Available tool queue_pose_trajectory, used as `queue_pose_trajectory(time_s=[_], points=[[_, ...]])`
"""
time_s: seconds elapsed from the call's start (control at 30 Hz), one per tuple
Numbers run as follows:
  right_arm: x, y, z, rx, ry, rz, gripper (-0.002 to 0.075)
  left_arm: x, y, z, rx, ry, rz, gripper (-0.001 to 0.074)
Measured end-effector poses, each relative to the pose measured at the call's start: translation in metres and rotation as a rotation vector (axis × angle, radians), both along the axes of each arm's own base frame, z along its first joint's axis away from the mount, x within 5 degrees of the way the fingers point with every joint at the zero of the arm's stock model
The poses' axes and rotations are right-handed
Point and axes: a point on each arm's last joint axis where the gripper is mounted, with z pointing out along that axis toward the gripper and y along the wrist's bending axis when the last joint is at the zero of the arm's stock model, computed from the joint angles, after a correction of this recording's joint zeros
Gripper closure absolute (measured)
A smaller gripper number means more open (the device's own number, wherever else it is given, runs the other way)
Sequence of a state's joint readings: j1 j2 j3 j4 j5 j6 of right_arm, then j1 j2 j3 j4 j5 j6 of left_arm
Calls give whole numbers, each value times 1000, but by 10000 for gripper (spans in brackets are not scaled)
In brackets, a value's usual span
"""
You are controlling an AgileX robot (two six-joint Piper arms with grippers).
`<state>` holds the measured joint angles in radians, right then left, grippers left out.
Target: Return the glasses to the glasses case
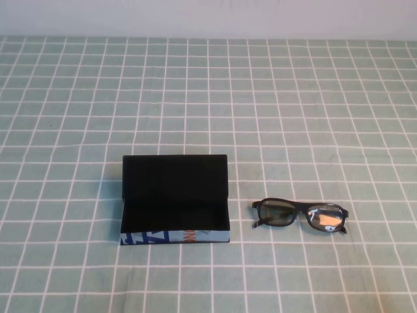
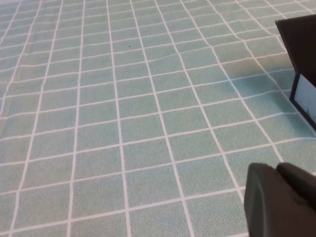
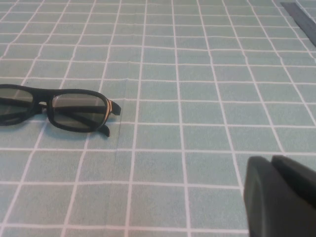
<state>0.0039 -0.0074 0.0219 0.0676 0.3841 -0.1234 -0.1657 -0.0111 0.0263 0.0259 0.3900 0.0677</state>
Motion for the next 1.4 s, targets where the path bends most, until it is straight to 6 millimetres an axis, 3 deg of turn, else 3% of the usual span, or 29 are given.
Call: queue_pose_trajectory(time_s=[1.1,1.27,1.4], points=[[0,0,0,0,-2,0,739,0,0,0,0,0,0,736],[3,-1,8,2,-107,-17,739,2,-1,7,-21,-81,-2,736],[5,-5,29,5,-338,-51,739,4,-2,23,-76,-251,-5,736]])
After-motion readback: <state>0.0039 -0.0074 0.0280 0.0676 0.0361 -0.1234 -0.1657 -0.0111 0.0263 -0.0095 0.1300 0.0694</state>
